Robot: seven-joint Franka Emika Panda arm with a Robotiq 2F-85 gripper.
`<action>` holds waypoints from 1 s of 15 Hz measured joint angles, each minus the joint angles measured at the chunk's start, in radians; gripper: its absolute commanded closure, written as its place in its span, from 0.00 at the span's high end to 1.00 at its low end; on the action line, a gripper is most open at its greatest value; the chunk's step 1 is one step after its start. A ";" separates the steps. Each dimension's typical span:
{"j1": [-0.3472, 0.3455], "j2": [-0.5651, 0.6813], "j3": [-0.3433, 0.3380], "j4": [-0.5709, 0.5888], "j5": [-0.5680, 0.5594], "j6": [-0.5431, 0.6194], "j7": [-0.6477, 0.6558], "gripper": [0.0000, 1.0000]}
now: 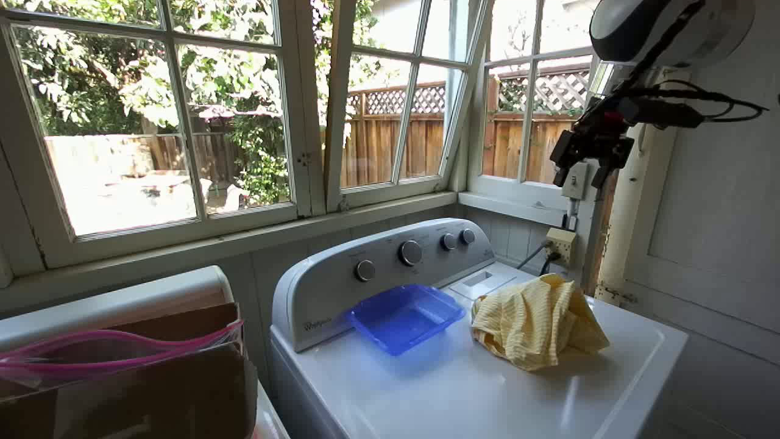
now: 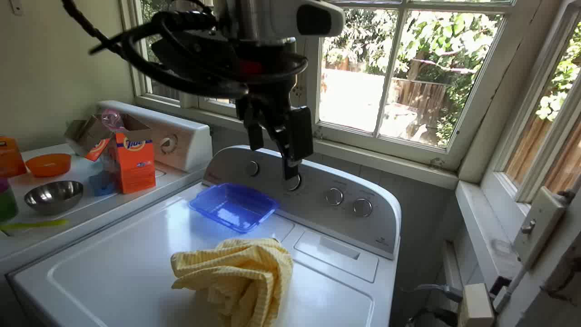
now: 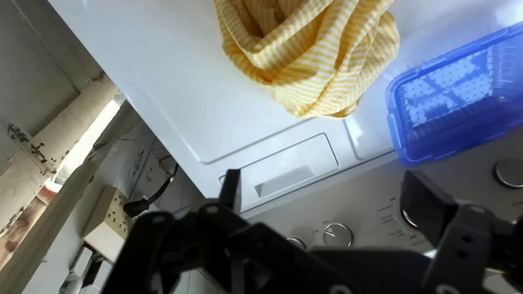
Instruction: Remove the plastic from the box
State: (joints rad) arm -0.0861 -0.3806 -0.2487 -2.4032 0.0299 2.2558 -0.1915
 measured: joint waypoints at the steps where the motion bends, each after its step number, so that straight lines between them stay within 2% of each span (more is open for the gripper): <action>1: 0.000 0.000 0.000 0.000 0.000 0.000 0.000 1.00; 8: 0.009 0.000 0.016 -0.002 0.021 0.000 -0.014 1.00; 15: 0.203 0.016 0.152 -0.041 0.182 -0.002 -0.148 1.00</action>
State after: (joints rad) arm 0.1165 -0.3645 -0.0964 -2.4440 0.2119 2.2537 -0.3397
